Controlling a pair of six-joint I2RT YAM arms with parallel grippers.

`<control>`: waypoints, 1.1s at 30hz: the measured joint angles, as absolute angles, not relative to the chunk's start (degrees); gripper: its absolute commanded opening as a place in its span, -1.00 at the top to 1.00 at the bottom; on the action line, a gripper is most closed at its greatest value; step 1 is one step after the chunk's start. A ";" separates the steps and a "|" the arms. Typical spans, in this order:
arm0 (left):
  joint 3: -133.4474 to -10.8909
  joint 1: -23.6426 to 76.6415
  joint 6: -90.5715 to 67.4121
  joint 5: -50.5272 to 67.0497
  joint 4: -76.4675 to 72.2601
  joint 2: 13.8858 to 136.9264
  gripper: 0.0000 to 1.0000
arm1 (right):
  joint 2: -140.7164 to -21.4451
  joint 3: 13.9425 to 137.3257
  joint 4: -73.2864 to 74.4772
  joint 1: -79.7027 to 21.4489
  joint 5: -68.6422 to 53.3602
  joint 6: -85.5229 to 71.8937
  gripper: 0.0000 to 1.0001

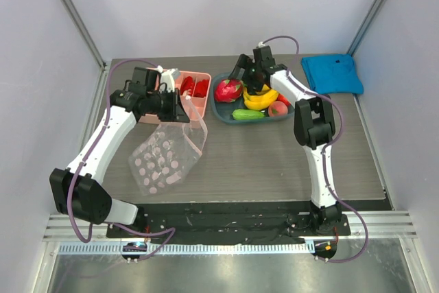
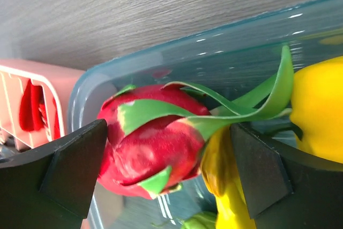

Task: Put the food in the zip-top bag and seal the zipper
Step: Pick up the fake fruit from the bin.

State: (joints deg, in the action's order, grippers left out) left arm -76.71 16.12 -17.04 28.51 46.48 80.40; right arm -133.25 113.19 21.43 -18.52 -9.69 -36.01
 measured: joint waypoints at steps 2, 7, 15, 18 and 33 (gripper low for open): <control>-76.71 16.12 -17.04 28.51 46.48 80.47 1.00 | -134.04 113.80 21.21 -18.46 -9.80 -38.37 -0.99; -76.71 16.12 -17.04 28.49 46.50 80.53 1.00 | -135.94 115.24 21.04 -18.13 -9.80 -43.70 -0.99; -76.73 16.12 -16.51 28.21 46.61 81.84 1.00 | -137.71 116.25 20.82 -17.63 -10.76 -50.35 -0.43; -77.08 16.12 -16.29 28.08 47.03 82.76 1.00 | -138.02 116.25 20.43 -17.39 -12.21 -53.17 -0.15; -78.28 16.10 -16.38 28.88 47.42 83.02 1.00 | -136.84 114.69 20.64 -16.47 -14.17 -54.74 0.98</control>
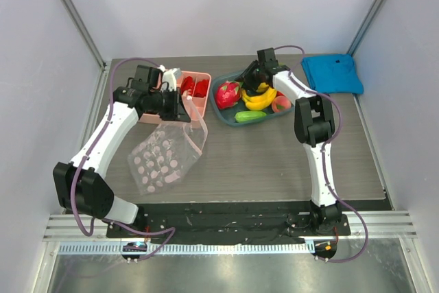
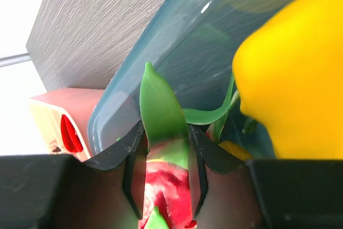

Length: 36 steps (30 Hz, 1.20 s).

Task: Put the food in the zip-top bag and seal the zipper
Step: Pick up the fake fruit from the bin, then place the fake fruit in the zipper food storage bag.

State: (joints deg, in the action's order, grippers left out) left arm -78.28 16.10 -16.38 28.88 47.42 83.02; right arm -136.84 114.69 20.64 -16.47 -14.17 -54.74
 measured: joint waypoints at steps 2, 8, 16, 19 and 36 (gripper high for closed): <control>-78.28 16.10 -16.62 29.23 47.37 82.98 1.00 | -136.09 113.91 20.67 -16.38 -14.31 -54.68 0.98; -77.47 15.81 -18.81 30.46 46.52 81.06 1.00 | -132.53 111.98 19.77 -16.27 -14.76 -54.59 0.98; -76.51 14.28 -21.61 31.83 45.69 79.11 1.00 | -126.50 109.80 15.20 -16.27 -15.84 -54.59 0.98; -75.61 13.17 -23.38 32.60 44.93 79.11 1.00 | -125.05 109.38 13.96 -16.27 -16.25 -54.30 0.98; -74.41 10.41 -33.56 39.88 33.54 79.09 1.00 | -99.74 96.38 0.67 -20.08 -24.99 -52.27 0.98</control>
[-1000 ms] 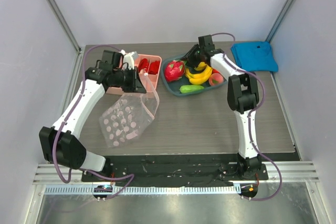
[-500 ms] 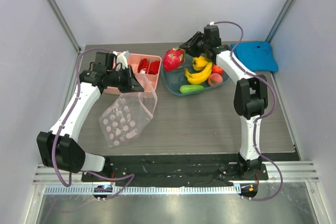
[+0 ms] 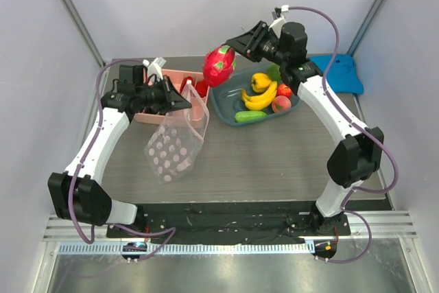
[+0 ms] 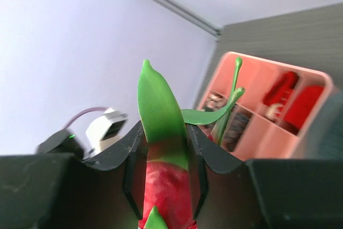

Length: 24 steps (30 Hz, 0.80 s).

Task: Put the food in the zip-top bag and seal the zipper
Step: Place the fake fruit in the zipper food storage bag.

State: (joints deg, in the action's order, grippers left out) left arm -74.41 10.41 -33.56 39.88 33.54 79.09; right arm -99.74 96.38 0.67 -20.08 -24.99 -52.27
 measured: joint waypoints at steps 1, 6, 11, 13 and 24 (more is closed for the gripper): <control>-74.41 10.28 -34.22 40.18 32.82 79.09 1.00 | -98.61 96.20 -0.14 -20.51 -25.34 -52.90 0.98; -73.38 9.98 -38.87 43.00 26.63 79.09 0.99 | -94.67 94.13 -4.01 -22.90 -26.76 -57.10 0.98; -71.96 9.98 -43.81 45.19 19.86 79.09 0.99 | -92.77 89.34 -5.63 -26.22 -27.64 -60.25 0.98; -71.31 9.98 -45.67 45.93 17.56 78.96 0.99 | -92.55 87.31 -5.61 -28.14 -27.86 -60.03 0.98; -66.17 9.63 -52.69 49.47 9.82 74.43 1.00 | -87.22 79.07 -0.89 -31.57 -19.59 -40.03 0.98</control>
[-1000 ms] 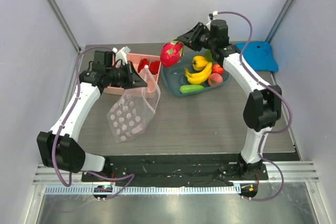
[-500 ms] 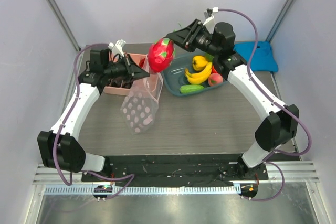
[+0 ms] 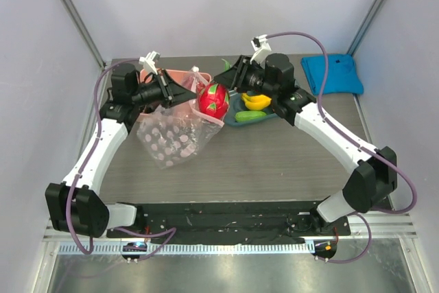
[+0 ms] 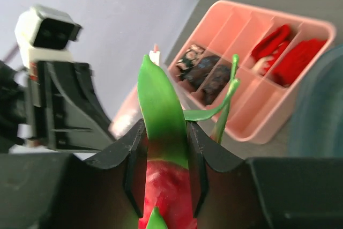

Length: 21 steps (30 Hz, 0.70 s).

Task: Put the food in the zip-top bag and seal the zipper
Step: Place the fake fruit in the zipper food storage bag.

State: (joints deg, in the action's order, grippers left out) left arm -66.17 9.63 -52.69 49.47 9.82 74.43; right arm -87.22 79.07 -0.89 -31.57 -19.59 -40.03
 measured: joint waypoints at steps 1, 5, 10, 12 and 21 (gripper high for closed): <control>-66.17 9.65 -53.39 49.89 9.06 74.19 1.00 | -86.32 78.19 -0.97 -32.05 -18.04 -37.41 0.98; -66.17 9.67 -56.38 52.07 5.34 73.87 1.00 | -83.85 76.49 -1.48 -35.83 -12.78 -29.76 0.98; -64.84 9.67 -60.05 53.17 -0.27 73.76 0.99 | -83.02 76.38 -2.42 -39.72 -7.94 -29.74 0.98; -64.18 9.67 -61.32 53.19 -2.07 73.73 1.00 | -83.53 77.45 -1.28 -40.16 -6.87 -32.10 0.98; -63.31 9.63 -64.58 53.91 -9.41 73.21 1.00 | -84.77 79.26 1.85 -43.31 -6.72 -33.30 0.98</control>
